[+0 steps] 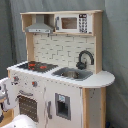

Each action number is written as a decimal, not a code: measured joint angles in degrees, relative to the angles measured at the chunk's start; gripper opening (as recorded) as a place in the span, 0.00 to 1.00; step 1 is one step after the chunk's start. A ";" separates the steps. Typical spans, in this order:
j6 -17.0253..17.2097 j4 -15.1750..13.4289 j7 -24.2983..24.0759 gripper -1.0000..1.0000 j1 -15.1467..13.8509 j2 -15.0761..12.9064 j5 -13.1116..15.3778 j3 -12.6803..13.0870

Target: Play with the kitchen

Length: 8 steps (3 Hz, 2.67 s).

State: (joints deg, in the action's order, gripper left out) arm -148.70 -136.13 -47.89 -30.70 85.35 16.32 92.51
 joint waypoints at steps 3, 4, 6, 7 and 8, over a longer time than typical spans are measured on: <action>4.31 2.17 16.48 1.00 4.79 0.00 3.05 -3.86; 4.82 2.20 22.13 1.00 5.76 -0.01 3.07 -3.88; 4.81 2.50 36.62 1.00 6.52 -0.11 3.08 -4.81; 4.81 2.63 42.91 1.00 6.85 -0.38 3.08 -5.14; 4.81 2.63 48.93 1.00 7.29 -0.56 3.07 -5.34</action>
State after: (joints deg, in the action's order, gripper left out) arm -143.89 -133.50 1.04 -23.42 84.80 19.39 87.17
